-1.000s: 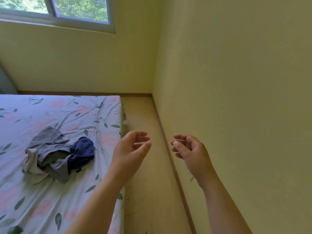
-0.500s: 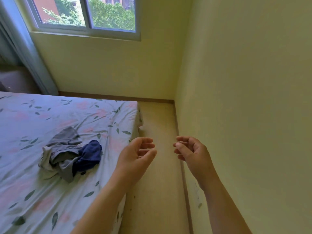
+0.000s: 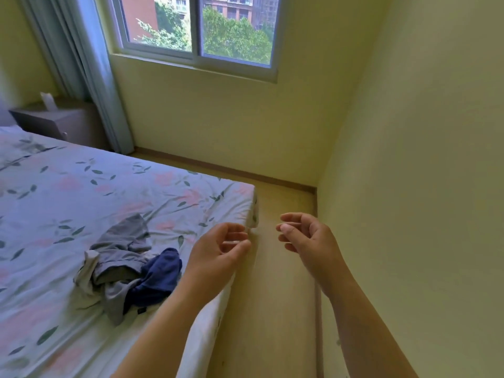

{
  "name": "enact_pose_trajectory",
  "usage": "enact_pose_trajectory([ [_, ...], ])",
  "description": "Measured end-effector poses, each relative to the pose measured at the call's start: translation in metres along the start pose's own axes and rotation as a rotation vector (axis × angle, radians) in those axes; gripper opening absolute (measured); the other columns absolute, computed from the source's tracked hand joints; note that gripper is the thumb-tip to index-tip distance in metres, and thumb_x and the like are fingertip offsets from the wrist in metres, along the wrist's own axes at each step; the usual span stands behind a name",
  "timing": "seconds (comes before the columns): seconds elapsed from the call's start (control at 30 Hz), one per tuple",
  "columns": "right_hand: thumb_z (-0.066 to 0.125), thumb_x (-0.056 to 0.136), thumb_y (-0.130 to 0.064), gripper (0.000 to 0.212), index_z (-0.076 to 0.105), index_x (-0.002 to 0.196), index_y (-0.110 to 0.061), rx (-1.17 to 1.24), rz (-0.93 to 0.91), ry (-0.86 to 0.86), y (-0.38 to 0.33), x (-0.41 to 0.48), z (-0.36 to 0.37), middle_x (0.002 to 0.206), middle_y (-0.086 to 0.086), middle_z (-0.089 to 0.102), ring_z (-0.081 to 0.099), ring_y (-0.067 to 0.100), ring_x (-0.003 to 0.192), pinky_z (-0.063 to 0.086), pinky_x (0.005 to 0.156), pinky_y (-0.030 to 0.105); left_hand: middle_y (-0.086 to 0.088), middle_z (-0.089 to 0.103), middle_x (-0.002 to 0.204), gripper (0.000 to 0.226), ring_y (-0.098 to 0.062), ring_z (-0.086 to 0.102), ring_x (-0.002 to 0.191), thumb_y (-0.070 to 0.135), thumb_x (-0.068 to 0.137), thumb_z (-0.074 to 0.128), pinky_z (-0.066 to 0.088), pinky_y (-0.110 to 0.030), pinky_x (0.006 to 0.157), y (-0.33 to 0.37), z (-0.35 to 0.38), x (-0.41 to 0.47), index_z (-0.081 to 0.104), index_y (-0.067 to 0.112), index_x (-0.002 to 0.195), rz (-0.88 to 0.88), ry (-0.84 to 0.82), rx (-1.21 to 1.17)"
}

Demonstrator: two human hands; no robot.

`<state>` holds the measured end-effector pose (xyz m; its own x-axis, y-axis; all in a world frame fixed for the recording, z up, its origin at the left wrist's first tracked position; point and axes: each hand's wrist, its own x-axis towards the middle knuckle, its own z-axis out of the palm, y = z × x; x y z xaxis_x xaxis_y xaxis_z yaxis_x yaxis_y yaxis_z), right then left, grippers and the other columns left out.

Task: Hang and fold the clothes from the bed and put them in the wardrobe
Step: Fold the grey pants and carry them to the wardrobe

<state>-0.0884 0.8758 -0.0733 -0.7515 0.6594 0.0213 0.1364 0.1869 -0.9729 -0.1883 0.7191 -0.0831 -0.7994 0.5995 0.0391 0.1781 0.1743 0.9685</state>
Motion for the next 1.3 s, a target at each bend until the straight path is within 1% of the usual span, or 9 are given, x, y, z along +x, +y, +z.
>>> enact_pose_trajectory([
  [0.07, 0.063, 0.093, -0.017, 0.012, 0.065, 0.102, -0.025, 0.009, -0.012, -0.035, -0.007, 0.031, 0.011, 0.098, 0.002, 0.072, 0.070, 0.012, 0.087, 0.055, 0.069, 0.019, 0.007, 0.069, 0.101, 0.021, -0.004, 0.066, 0.090, 0.015, 0.090, 0.066, 0.051, -0.010, 0.067, -0.001, -0.010, 0.027, 0.063, 0.023, 0.109, -0.017, 0.037, -0.016],
  [0.13, 0.063, 0.093, -0.017, 0.013, 0.065, 0.103, -0.025, 0.009, -0.012, -0.089, -0.010, 0.060, 0.022, 0.100, 0.002, 0.072, 0.070, 0.013, 0.088, 0.054, 0.070, 0.019, 0.006, 0.069, 0.102, 0.022, -0.001, 0.066, 0.089, 0.015, 0.090, 0.066, 0.050, -0.008, 0.066, -0.005, -0.018, 0.051, 0.063, 0.020, 0.111, -0.031, 0.058, -0.021],
  [0.43, 0.064, 0.093, -0.015, 0.017, 0.066, 0.109, -0.018, 0.024, 0.006, -0.236, -0.001, 0.199, 0.046, 0.101, 0.005, 0.072, 0.070, 0.019, 0.091, 0.058, 0.087, 0.036, 0.005, 0.069, 0.102, 0.021, -0.006, 0.065, 0.093, 0.014, 0.090, 0.067, 0.050, -0.008, 0.068, -0.026, -0.018, 0.159, 0.063, 0.020, 0.109, -0.103, 0.221, 0.029],
  [0.6, 0.064, 0.094, -0.015, 0.017, 0.066, 0.110, -0.016, 0.042, 0.012, -0.366, 0.007, 0.284, 0.036, 0.102, 0.005, 0.072, 0.069, 0.017, 0.091, 0.057, 0.083, 0.028, 0.008, 0.069, 0.102, 0.020, -0.005, 0.065, 0.092, 0.014, 0.089, 0.067, 0.050, -0.007, 0.066, -0.031, 0.008, 0.217, 0.063, 0.022, 0.108, -0.149, 0.341, 0.037],
  [0.7, 0.064, 0.094, -0.015, 0.016, 0.066, 0.110, -0.017, 0.044, 0.001, -0.428, 0.003, 0.336, 0.030, 0.102, 0.005, 0.071, 0.069, 0.019, 0.093, 0.057, 0.087, 0.032, 0.009, 0.069, 0.101, 0.020, -0.002, 0.065, 0.091, 0.015, 0.090, 0.067, 0.049, -0.007, 0.066, -0.025, 0.021, 0.254, 0.062, 0.025, 0.106, -0.161, 0.411, 0.030],
  [0.8, 0.063, 0.094, -0.014, 0.016, 0.066, 0.109, -0.017, 0.024, -0.004, -0.511, 0.008, 0.376, 0.032, 0.102, 0.006, 0.072, 0.069, 0.022, 0.093, 0.057, 0.088, 0.037, 0.010, 0.069, 0.103, 0.020, -0.003, 0.065, 0.095, 0.017, 0.090, 0.067, 0.051, -0.011, 0.073, -0.028, 0.030, 0.283, 0.062, 0.027, 0.107, -0.205, 0.455, 0.021],
  [0.93, 0.063, 0.093, -0.013, 0.014, 0.067, 0.106, -0.019, 0.005, 0.007, -0.603, 0.014, 0.416, 0.058, 0.099, 0.006, 0.073, 0.070, 0.021, 0.091, 0.058, 0.085, 0.037, 0.008, 0.068, 0.106, 0.019, -0.005, 0.064, 0.097, 0.017, 0.090, 0.066, 0.052, -0.021, 0.080, -0.043, 0.020, 0.308, 0.061, 0.029, 0.104, -0.261, 0.564, -0.008],
  [1.13, 0.063, 0.093, -0.013, 0.014, 0.067, 0.103, -0.022, -0.028, -0.031, -0.695, 0.009, 0.469, 0.114, 0.097, 0.003, 0.073, 0.070, 0.019, 0.089, 0.058, 0.081, 0.031, 0.011, 0.069, 0.102, 0.017, -0.001, 0.064, 0.094, 0.020, 0.090, 0.066, 0.048, -0.012, 0.071, -0.071, -0.018, 0.356, 0.062, 0.033, 0.100, -0.269, 0.670, -0.014],
  [1.3, 0.063, 0.093, -0.013, 0.013, 0.067, 0.103, -0.021, -0.053, -0.043, -0.735, -0.002, 0.510, 0.154, 0.097, 0.004, 0.073, 0.069, 0.020, 0.089, 0.057, 0.082, 0.035, 0.012, 0.070, 0.100, 0.017, 0.001, 0.064, 0.091, 0.021, 0.089, 0.066, 0.050, -0.016, 0.076, -0.082, -0.045, 0.393, 0.063, 0.033, 0.101, -0.270, 0.733, -0.061],
])
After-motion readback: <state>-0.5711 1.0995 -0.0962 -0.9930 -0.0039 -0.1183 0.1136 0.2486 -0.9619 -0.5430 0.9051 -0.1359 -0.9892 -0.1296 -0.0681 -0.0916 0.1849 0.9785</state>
